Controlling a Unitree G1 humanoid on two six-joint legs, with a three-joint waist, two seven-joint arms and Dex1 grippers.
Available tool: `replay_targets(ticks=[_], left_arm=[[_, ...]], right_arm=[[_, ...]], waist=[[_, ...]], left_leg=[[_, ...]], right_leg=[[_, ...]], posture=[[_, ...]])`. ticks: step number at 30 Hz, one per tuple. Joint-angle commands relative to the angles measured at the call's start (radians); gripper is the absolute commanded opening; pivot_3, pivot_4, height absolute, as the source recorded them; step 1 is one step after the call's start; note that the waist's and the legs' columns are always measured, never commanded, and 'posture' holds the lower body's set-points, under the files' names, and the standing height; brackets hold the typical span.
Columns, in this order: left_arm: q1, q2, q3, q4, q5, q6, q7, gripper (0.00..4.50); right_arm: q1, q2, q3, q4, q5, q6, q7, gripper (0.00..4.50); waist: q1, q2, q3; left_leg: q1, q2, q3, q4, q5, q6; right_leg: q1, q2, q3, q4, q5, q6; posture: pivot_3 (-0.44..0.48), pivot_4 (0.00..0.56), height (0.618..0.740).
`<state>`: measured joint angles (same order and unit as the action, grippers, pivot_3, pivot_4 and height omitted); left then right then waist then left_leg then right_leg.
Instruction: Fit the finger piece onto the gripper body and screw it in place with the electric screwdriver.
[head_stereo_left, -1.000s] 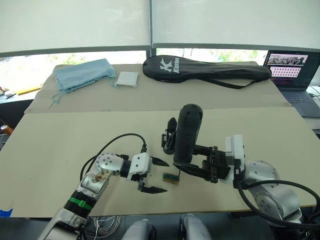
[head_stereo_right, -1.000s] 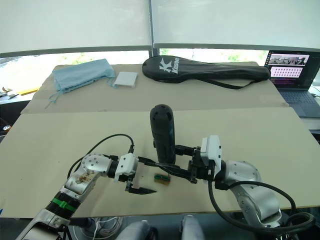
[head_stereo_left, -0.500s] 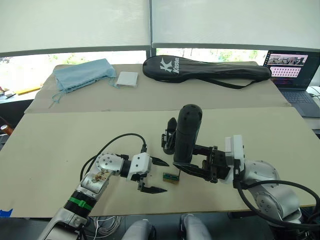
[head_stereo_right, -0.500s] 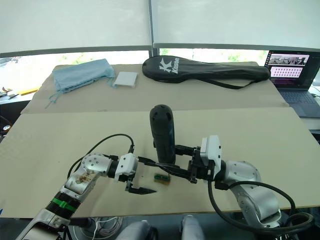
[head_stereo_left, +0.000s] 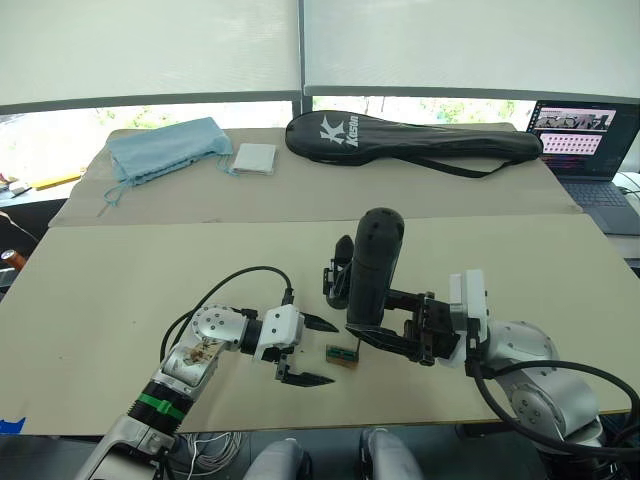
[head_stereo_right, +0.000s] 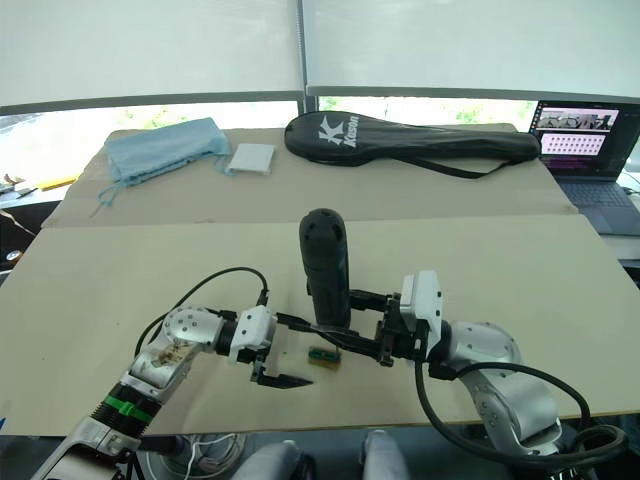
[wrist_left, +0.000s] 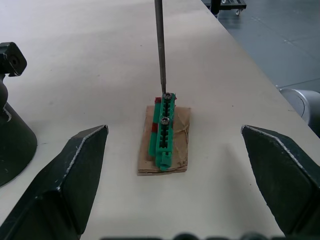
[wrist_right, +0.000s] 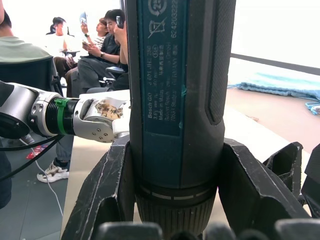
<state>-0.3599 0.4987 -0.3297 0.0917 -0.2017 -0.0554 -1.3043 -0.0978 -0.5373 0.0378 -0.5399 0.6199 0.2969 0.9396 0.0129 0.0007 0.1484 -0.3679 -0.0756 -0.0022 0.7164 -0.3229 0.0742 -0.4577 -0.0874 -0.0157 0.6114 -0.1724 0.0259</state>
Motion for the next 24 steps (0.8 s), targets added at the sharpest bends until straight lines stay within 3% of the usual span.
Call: replay_targets(ticks=[1, 24], left_arm=[[-0.02, -0.002, 0.016, -0.025, -0.016, 0.002, 0.003, 4.5], [-0.023, -0.002, 0.018, -0.021, -0.018, 0.002, 0.003, 4.5]], right_arm=[[-0.012, 0.006, -0.003, -0.048, 0.028, -0.006, -0.004, 1.9], [-0.021, 0.001, -0.001, -0.045, 0.016, -0.02, -0.003, 1.9]], waist=[[0.0, 0.0, 0.0], [0.0, 0.0, 0.0]], left_leg=[[0.0, 0.0, 0.0, 0.0, 0.0, 0.0], [0.0, 0.0, 0.0, 0.0, 0.0, 0.0]], right_leg=[[0.0, 0.0, 0.0, 0.0, 0.0, 0.0], [0.0, 0.0, 0.0, 0.0, 0.0, 0.0]], posture=[[0.0, 0.15, 0.736], [0.0, 0.15, 0.736]])
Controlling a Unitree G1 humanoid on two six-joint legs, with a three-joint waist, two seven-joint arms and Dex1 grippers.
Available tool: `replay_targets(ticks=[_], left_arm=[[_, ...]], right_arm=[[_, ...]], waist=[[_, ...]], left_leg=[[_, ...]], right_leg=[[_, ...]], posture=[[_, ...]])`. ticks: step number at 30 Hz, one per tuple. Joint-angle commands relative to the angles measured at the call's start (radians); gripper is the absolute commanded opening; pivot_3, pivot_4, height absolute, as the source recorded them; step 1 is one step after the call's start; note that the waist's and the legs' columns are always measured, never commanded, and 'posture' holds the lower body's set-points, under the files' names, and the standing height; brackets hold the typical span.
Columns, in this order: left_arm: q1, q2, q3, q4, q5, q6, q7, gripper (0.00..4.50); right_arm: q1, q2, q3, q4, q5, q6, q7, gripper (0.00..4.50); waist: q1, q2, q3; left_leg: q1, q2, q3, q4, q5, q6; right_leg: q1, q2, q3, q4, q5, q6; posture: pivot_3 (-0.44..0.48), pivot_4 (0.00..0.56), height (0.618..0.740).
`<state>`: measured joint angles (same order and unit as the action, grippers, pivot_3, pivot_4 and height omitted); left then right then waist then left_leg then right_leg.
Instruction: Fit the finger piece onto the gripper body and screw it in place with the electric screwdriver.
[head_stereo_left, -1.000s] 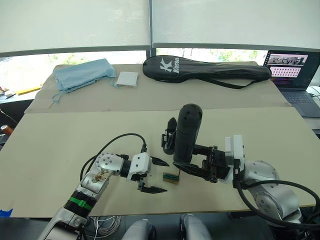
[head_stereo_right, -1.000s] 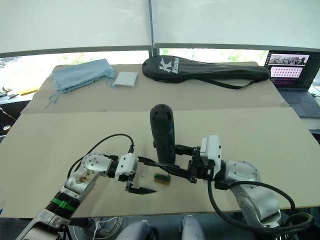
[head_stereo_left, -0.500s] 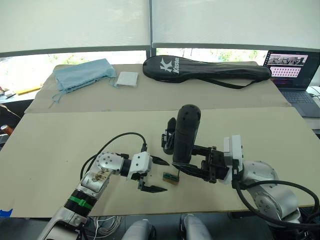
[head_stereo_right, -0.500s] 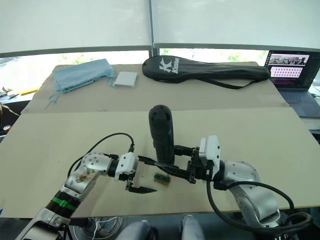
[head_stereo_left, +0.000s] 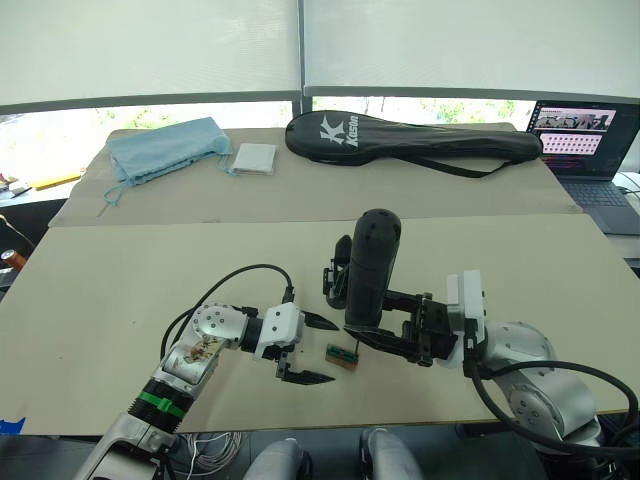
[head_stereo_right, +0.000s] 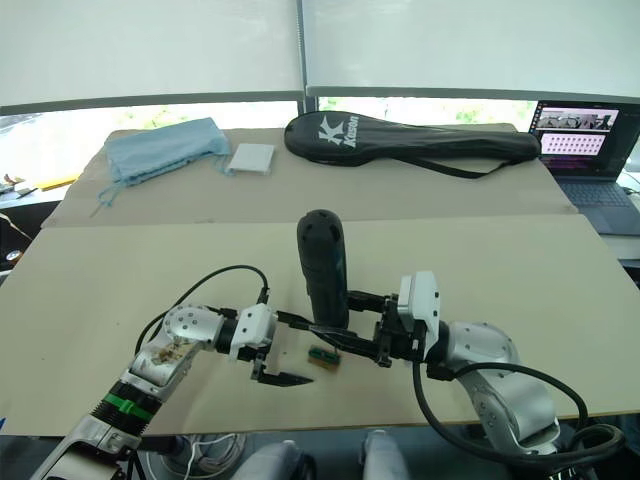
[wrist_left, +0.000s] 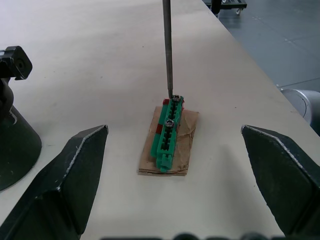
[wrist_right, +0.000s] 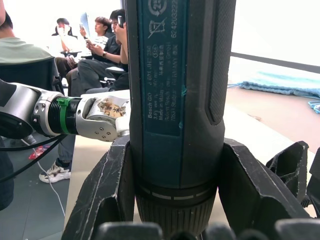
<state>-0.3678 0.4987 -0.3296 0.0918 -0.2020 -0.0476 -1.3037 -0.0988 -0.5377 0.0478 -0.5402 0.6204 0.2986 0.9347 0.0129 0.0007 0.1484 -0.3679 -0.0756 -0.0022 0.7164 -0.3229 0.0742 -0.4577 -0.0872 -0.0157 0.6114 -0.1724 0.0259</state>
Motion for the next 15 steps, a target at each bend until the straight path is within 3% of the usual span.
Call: replay_targets(ticks=[1, 15], left_arm=[[-0.015, -0.002, 0.018, -0.02, -0.018, -0.006, 0.002, 4.5], [-0.017, -0.006, 0.017, -0.021, -0.019, -0.003, 0.005, 4.5]], right_arm=[[-0.021, 0.002, -0.01, -0.044, 0.015, -0.022, 0.002, 1.9], [-0.025, -0.002, -0.013, -0.04, -0.004, -0.032, 0.01, 1.9]], waist=[[0.0, 0.0, 0.0], [0.0, 0.0, 0.0]], left_leg=[[0.0, 0.0, 0.0, 0.0, 0.0, 0.0], [0.0, 0.0, 0.0, 0.0, 0.0, 0.0]], right_leg=[[0.0, 0.0, 0.0, 0.0, 0.0, 0.0], [0.0, 0.0, 0.0, 0.0, 0.0, 0.0]], posture=[[0.0, 0.15, 0.736], [0.0, 0.15, 0.736]])
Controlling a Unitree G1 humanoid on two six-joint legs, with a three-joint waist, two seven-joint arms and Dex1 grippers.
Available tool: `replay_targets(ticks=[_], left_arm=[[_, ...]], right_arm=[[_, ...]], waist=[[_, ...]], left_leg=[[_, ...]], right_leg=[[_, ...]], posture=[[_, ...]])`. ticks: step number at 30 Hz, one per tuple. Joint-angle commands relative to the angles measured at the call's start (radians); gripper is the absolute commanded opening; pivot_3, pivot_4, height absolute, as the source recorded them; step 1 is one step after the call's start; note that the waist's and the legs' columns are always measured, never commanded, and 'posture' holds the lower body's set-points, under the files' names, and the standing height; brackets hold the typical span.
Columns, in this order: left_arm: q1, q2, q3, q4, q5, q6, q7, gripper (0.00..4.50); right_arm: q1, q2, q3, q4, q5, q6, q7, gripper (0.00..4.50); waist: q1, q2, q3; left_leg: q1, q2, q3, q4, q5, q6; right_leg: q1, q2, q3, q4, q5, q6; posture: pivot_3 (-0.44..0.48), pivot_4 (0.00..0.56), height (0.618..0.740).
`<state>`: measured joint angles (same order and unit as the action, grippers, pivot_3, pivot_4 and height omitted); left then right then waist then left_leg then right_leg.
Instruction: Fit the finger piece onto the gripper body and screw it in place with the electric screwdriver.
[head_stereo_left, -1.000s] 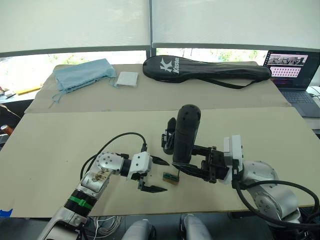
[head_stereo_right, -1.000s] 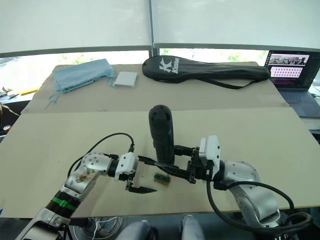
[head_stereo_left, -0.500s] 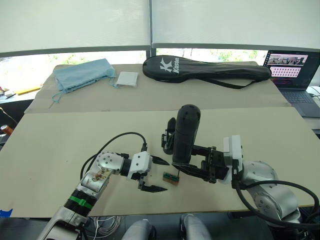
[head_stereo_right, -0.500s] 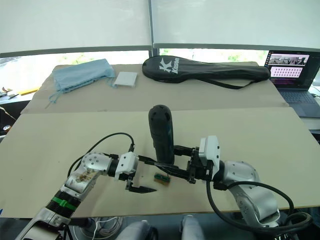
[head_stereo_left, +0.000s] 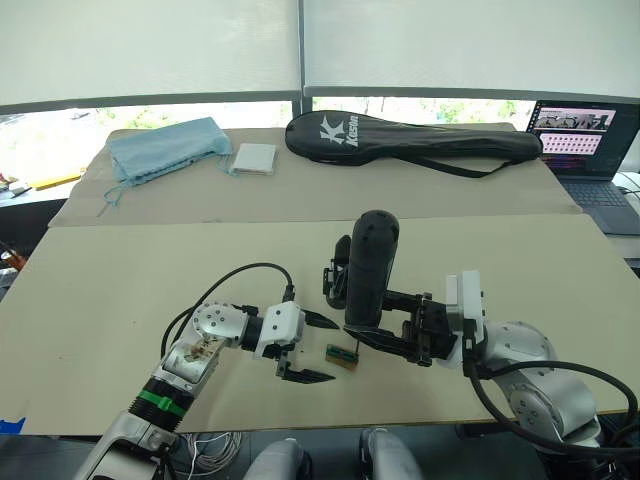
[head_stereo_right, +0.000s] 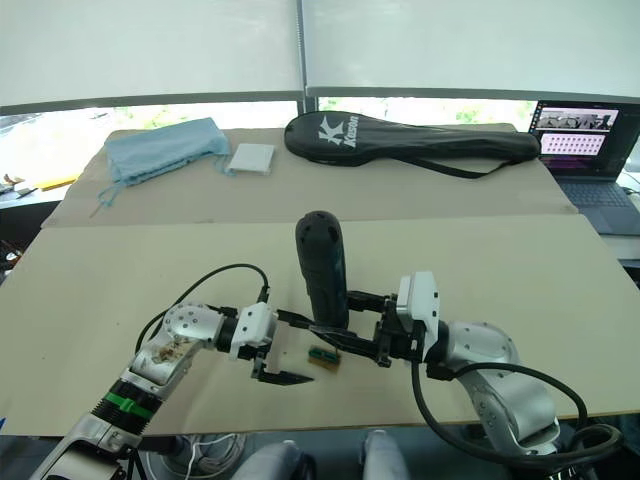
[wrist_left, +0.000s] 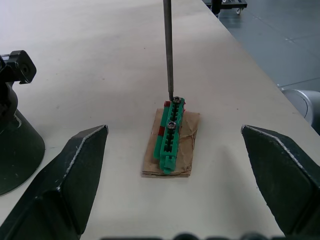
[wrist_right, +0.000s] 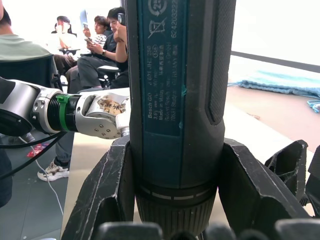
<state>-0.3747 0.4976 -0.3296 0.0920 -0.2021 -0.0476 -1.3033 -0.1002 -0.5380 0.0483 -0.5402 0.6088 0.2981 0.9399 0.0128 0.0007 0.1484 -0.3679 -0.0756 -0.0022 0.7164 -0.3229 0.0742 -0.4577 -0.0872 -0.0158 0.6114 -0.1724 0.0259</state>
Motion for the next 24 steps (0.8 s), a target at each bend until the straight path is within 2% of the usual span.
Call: replay_targets(ticks=[1, 14, 24], left_arm=[[-0.01, -0.005, 0.017, -0.021, -0.019, -0.003, 0.004, 4.5], [-0.011, -0.006, 0.018, -0.018, -0.019, -0.004, 0.006, 4.5], [-0.01, -0.008, 0.015, -0.015, -0.016, -0.009, 0.005, 4.5]], right_arm=[[-0.024, -0.002, -0.014, -0.039, 0.007, -0.031, 0.005, 1.9], [-0.034, -0.004, -0.016, -0.029, -0.002, -0.032, 0.011, 1.9], [-0.035, -0.009, -0.045, -0.062, 0.069, 0.024, -0.015, 1.9]], waist=[[0.0, 0.0, 0.0], [0.0, 0.0, 0.0], [0.0, 0.0, 0.0]], left_leg=[[0.0, 0.0, 0.0, 0.0, 0.0, 0.0], [0.0, 0.0, 0.0, 0.0, 0.0, 0.0], [0.0, 0.0, 0.0, 0.0, 0.0, 0.0]], right_leg=[[0.0, 0.0, 0.0, 0.0, 0.0, 0.0], [0.0, 0.0, 0.0, 0.0, 0.0, 0.0], [0.0, 0.0, 0.0, 0.0, 0.0, 0.0]], posture=[[0.0, 0.15, 0.736], [0.0, 0.15, 0.736], [0.0, 0.15, 0.736]])
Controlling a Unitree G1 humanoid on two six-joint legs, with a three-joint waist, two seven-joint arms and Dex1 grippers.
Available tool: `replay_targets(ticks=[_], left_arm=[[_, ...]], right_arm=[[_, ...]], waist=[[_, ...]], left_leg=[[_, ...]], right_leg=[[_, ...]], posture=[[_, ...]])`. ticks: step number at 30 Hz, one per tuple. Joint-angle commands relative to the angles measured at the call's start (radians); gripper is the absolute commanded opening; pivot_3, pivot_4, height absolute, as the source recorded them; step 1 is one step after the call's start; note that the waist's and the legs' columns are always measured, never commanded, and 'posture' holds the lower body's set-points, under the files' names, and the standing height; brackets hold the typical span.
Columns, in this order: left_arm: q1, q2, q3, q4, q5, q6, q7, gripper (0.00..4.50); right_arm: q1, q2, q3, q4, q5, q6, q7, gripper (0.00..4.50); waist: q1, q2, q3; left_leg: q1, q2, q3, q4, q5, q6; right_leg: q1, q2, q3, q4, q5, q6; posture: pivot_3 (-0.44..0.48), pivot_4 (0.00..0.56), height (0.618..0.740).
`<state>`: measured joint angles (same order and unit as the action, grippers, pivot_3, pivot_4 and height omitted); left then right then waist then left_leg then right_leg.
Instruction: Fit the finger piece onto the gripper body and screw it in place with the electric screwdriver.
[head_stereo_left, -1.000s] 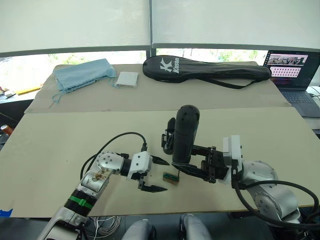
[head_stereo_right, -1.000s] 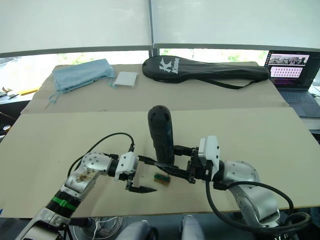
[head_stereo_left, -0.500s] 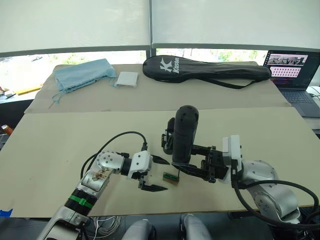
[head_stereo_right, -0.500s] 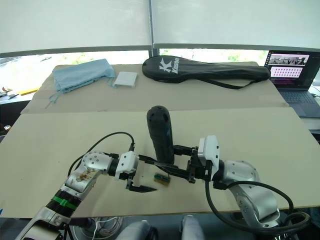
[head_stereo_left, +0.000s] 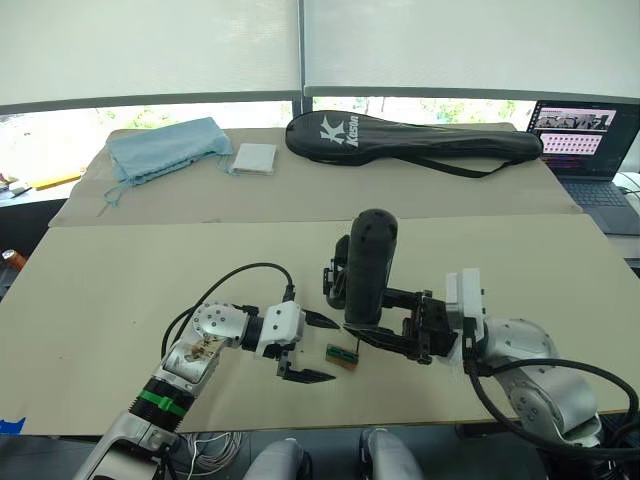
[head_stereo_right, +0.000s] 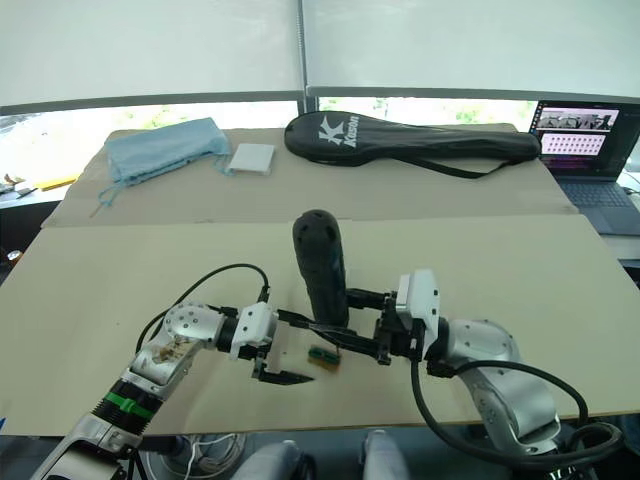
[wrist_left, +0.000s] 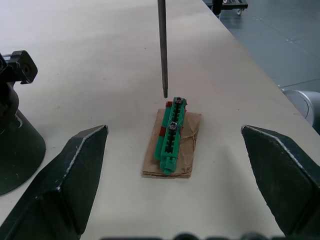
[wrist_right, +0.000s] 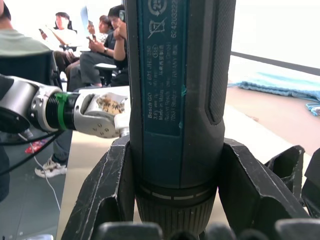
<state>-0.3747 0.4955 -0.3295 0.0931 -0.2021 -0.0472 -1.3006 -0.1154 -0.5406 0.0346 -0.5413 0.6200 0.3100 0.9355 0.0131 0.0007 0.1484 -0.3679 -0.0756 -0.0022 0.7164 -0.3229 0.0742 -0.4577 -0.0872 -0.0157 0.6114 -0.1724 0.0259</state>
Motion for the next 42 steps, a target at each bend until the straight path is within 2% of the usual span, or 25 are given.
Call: replay_targets(ticks=[1, 42], left_arm=[[-0.01, -0.005, 0.015, -0.014, -0.016, -0.011, 0.002, 4.5], [-0.008, -0.004, 0.017, -0.022, -0.018, -0.006, 0.0, 4.5]], right_arm=[[-0.019, -0.008, -0.03, -0.065, 0.061, 0.016, -0.011, 1.9], [-0.009, -0.004, 0.004, -0.048, 0.024, -0.007, -0.001, 1.9]], waist=[[0.0, 0.0, 0.0], [0.0, 0.0, 0.0]], left_leg=[[0.0, 0.0, 0.0, 0.0, 0.0, 0.0], [0.0, 0.0, 0.0, 0.0, 0.0, 0.0]], right_leg=[[0.0, 0.0, 0.0, 0.0, 0.0, 0.0], [0.0, 0.0, 0.0, 0.0, 0.0, 0.0]], posture=[[0.0, 0.15, 0.736], [0.0, 0.15, 0.736]])
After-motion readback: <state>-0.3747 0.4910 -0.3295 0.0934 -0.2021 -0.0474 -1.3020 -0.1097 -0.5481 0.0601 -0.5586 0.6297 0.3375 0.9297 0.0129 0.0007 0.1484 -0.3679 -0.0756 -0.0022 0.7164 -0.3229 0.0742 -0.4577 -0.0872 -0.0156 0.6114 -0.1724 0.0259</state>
